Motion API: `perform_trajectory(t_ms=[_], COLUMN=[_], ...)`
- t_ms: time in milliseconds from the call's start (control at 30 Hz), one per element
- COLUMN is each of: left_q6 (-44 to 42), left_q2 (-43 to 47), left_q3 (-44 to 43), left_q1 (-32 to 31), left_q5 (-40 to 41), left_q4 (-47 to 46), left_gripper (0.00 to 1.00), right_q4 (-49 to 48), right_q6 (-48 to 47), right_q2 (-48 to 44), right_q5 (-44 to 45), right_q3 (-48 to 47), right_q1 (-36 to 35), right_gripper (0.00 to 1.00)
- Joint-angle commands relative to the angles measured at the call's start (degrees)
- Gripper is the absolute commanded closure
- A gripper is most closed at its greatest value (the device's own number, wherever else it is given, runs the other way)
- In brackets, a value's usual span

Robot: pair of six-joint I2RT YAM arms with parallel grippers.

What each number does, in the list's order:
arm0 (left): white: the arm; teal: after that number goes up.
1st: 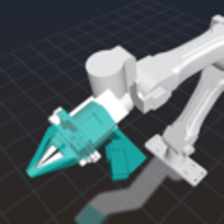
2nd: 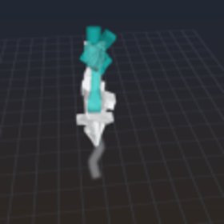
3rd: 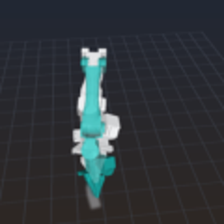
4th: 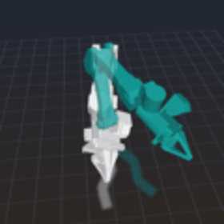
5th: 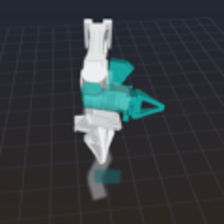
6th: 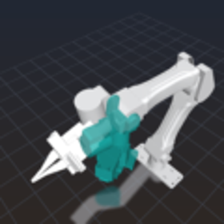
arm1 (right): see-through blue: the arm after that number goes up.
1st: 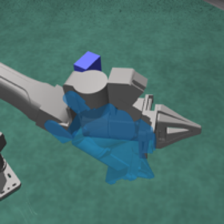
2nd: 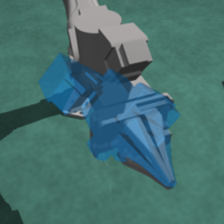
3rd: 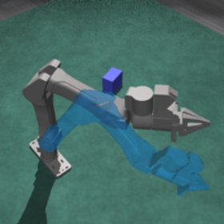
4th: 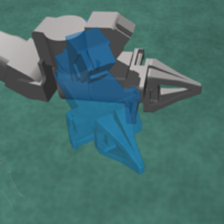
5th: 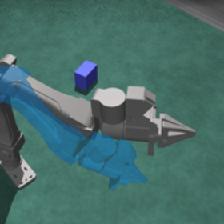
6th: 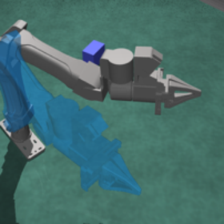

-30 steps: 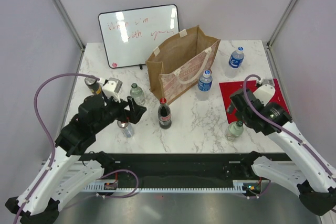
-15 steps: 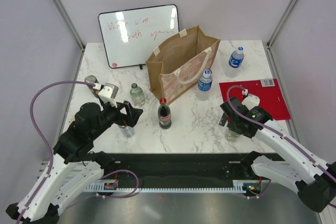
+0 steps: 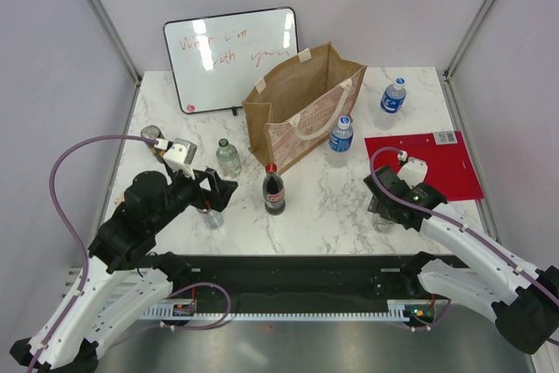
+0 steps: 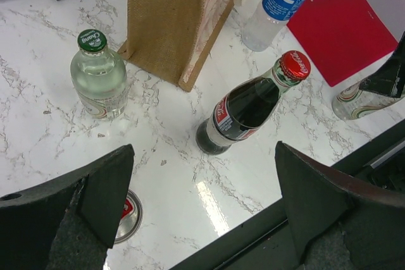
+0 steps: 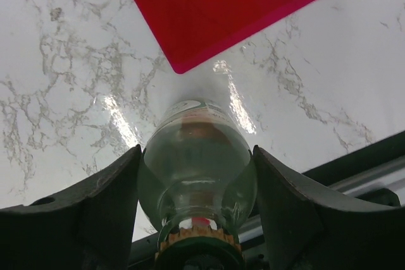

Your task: Place the beverage into the canvas bag

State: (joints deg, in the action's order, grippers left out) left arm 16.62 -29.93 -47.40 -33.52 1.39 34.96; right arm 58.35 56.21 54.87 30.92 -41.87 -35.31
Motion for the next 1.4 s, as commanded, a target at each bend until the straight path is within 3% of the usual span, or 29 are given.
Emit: perform_trajectory(t_ms=[0,133,367,600,767,1067,1367], left_q6=[-2.12,-2.12,-2.12,-2.21,-2.21,-2.21,-2.21], left_q2=[0.40,0.23,0.14,0.40,0.14,-0.13,-0.48], left_q3=[0.29,0.29,0.46,0.64,0.73,0.81,0.99], left_q1=[-0.14,-0.14,-0.14,-0.14,-0.14,-0.14,-0.14], left_q5=[0.63,0.72,1.34,1.60,1.34,1.34,1.42], left_q4=[-2.79,-2.88,-2.97,-2.97,-3.23,-3.23,-3.23], left_gripper=[0.01,0.01,0.01,0.01,0.01,0.02,0.02], right_q4=[-11.48,-17.29,-24.68,-31.27,-33.47,-36.89,-37.43], right_q6=[-5.75,-10.32,-16.74,-19.02,-20.08,-22.10,-21.40], right_q2=[-2.66,-0.65,9.19,8.50,7.35,8.15,8.50], right_q5=[-4.36,-5.08,-4.46,-4.11,-2.79,-1.83,2.04], right_q3=[2.49,0.83,-1.29,2.39,4.86,7.06,7.33], right_q1=[-0.28,-2.74,-9.15,-11.71,-11.71,-11.80,-11.71], right_gripper=[0.34,0.39,0.37,0.17,0.08,0.15,0.10])
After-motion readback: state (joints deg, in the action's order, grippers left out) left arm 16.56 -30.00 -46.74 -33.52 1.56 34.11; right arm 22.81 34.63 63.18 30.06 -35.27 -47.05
